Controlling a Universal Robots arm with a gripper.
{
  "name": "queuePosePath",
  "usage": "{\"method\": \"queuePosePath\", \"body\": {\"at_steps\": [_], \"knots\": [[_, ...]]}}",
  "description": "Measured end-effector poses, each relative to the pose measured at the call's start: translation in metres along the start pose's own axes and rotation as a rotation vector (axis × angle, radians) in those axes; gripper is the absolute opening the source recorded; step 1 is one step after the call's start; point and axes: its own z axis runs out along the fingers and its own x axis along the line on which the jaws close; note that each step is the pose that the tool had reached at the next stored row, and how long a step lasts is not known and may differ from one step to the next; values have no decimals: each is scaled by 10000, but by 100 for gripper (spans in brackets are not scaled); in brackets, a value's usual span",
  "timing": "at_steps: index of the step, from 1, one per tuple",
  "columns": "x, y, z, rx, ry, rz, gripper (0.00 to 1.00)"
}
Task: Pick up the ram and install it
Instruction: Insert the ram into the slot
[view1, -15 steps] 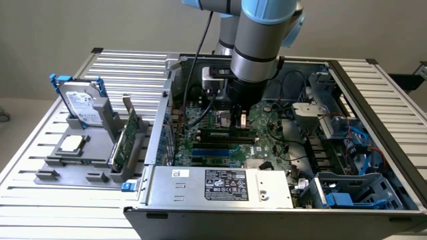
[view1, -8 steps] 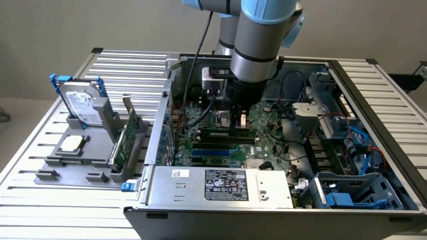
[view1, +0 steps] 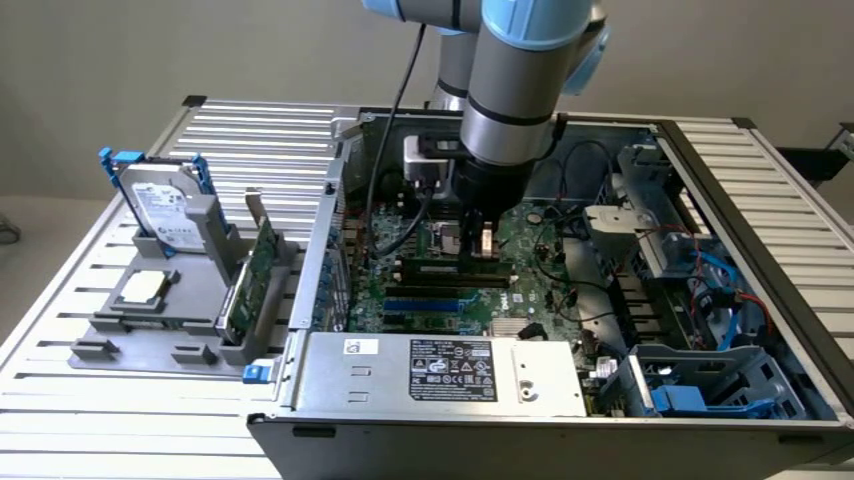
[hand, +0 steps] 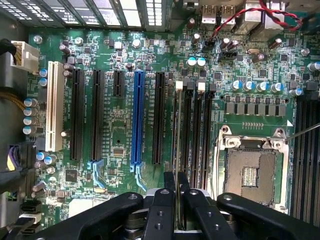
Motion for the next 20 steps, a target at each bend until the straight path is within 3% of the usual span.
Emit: {"method": "queuePosePath", "body": {"at_steps": [20], "knots": [[-21,-4,57,-2,5,-15,14]]}}
